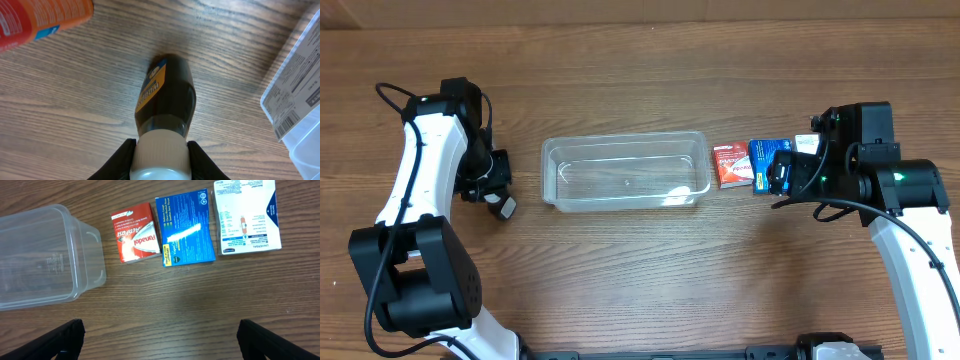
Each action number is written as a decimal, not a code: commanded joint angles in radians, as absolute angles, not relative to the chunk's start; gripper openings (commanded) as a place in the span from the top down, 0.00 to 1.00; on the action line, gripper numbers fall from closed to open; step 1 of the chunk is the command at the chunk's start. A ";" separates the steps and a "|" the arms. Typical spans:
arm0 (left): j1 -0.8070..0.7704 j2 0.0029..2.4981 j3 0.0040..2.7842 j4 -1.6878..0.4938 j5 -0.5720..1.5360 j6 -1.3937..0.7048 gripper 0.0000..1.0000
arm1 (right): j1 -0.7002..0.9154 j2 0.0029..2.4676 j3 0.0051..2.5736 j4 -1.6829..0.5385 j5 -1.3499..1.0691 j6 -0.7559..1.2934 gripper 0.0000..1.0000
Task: Pack container
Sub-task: 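Carry the brown bottle into the left end of the container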
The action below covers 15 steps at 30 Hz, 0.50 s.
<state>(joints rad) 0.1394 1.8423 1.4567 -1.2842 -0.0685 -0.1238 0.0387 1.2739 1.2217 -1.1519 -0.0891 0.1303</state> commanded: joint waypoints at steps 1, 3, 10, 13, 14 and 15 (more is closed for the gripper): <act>0.145 1.840 1.524 -1.322 -0.077 -0.162 0.96 | 0.032 1.271 1.251 -1.148 -0.079 0.134 0.00; 0.142 1.821 1.569 -1.359 -0.077 -0.165 0.96 | 0.032 1.271 1.251 -1.148 -0.079 0.134 0.00; 0.098 1.701 1.753 -1.454 -0.013 -0.166 0.96 | 0.032 1.271 1.251 -1.153 -0.079 0.134 0.00; 0.052 1.649 1.818 -1.467 0.066 -0.190 0.96 | 0.032 1.271 1.251 -1.156 -0.079 0.134 0.00; 0.033 1.637 1.827 -1.465 0.076 -0.200 0.96 | 0.032 1.271 1.251 -1.156 -0.079 0.134 0.00; 0.010 1.628 1.833 -1.464 0.077 -0.215 0.96 | 0.032 1.271 1.251 -1.156 -0.079 0.135 0.00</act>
